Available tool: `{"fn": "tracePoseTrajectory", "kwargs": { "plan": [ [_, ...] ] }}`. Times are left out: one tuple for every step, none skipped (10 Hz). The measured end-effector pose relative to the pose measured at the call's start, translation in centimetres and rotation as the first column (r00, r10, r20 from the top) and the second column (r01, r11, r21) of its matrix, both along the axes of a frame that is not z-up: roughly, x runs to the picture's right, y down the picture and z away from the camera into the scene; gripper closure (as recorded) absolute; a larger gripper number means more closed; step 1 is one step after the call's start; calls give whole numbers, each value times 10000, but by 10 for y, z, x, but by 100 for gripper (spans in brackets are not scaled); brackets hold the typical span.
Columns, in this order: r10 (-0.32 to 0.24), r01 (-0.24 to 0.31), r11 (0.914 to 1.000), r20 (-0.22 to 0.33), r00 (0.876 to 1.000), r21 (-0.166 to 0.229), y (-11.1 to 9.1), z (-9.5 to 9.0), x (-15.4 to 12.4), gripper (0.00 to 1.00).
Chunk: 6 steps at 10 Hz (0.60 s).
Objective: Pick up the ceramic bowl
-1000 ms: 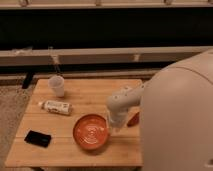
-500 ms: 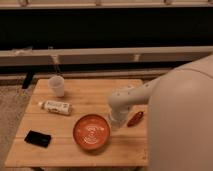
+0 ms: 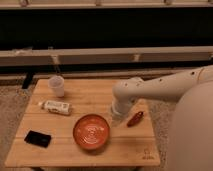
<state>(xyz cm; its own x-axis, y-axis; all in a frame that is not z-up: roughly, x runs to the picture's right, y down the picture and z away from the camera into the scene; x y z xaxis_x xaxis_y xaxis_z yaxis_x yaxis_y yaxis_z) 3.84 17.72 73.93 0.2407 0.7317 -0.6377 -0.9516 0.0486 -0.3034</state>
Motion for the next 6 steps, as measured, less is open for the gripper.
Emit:
{"fn": "tracePoseTrajectory", "kwargs": {
  "plan": [
    [-398,401,9990,158,9991,-179,9,5,-8,62],
    [-823,833,9962,399,9958,-236,18,8,-21,51],
    [-944,954,9952,431,9946,-228,19,10,-26,43],
    [-1063,1075,9939,449,9933,-241,19,13,-29,35],
    [-1129,1142,9931,441,9926,-275,19,15,-33,24],
    [-1175,1186,9925,345,9925,-291,19,19,-33,20]
  ]
}}
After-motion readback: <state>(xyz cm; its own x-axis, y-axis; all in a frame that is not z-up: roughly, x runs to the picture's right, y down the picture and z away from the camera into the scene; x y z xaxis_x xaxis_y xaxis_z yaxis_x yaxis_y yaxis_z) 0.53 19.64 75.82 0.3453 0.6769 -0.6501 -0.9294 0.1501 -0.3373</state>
